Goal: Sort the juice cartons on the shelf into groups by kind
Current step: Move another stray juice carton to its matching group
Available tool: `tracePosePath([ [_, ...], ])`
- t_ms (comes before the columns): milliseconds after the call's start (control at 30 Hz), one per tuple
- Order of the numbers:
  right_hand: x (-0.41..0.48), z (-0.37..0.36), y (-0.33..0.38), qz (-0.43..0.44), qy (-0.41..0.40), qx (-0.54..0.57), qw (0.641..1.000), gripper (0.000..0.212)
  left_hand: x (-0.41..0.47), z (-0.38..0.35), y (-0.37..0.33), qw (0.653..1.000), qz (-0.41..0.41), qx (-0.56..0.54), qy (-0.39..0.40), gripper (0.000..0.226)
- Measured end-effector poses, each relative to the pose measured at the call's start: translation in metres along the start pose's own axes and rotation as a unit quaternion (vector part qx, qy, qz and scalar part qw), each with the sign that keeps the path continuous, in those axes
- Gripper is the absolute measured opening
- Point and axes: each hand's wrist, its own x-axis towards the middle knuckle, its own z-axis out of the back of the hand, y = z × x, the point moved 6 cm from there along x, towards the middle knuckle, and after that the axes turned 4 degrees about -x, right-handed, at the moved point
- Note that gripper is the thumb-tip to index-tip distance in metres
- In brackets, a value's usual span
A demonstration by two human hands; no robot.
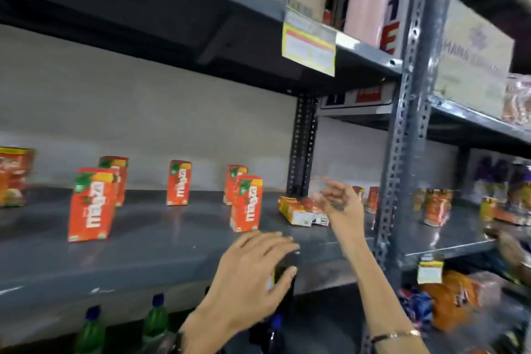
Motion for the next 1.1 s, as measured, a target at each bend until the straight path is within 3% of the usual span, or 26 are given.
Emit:
tracePosePath([
  [167, 0.033, 0.023, -0.064, -0.053, 0.03, -0.049, 0.997, 0.038, 0.002, -0.02, 0.024, 0.997, 0.051, 0.064, 0.014, 0.031],
  [333, 0.057, -0.016, -0.076, -0.022, 0.199, -0.12, 0.972, 0.037, 0.0, -0.028, 0.037, 0.988, 0.086, 0.117, 0.049, 0.027],
  [467, 0.075, -0.045, -0.081, -0.065, 0.356, -0.199, 0.911, 0.062, 0.001, -0.027, 0.037, 0.988, 0.089, 0.107, 0.059, 0.027],
  [600, 0.088, -0.055, -0.095, -0.136, 0.448, -0.238, 0.851, 0.079, 0.003, -0.026, 0.035, 0.988, 0.084, 0.109, 0.063, 0.033],
  [733, 0.089, -0.062, -0.108, -0.19, 0.509, -0.255, 0.8, 0.075, 0.002, -0.027, 0.034, 0.992, 0.073, 0.09, 0.058, 0.024],
  [867, 0.091, -0.061, -0.105, -0.16, 0.489, -0.225, 0.827, 0.063, 0.002, -0.028, 0.035, 0.991, 0.075, 0.094, 0.061, 0.026],
  [1100, 0.085, -0.046, -0.076, -0.073, 0.401, -0.091, 0.909, 0.08, 0.002, -0.027, 0.036, 0.989, 0.104, 0.082, 0.059, 0.023],
])
